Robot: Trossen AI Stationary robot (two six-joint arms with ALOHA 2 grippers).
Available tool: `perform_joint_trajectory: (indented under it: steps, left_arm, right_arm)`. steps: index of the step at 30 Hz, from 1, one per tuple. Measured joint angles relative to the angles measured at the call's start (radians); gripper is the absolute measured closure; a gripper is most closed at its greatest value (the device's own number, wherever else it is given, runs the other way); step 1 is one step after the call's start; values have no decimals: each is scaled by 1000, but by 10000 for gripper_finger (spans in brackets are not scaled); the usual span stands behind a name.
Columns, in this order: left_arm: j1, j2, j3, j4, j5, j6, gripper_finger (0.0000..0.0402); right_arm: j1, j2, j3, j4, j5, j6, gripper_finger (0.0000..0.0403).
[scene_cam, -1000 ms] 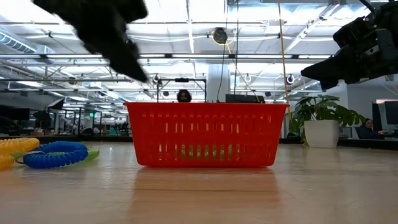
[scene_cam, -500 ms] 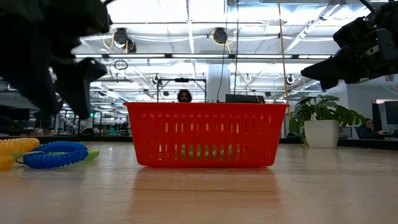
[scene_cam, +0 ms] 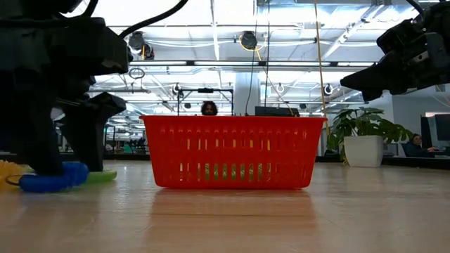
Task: Sort spring keychains into baskets
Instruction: Put the blue spring keychain into the yellow basket
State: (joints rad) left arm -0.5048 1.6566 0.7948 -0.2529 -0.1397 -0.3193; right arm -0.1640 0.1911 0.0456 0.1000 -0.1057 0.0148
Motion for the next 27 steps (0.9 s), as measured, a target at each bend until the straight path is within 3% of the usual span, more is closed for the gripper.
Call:
perform_joint_trajectory:
  steps: [12,27]
  left_arm:
    - [1,-2,0,8,-21,14,172]
    - [1,-5,0,24,10,71,372]
  right_arm:
    - [0,0,0,0,0,0,362]
    - [0,0,0,0,0,0,365]
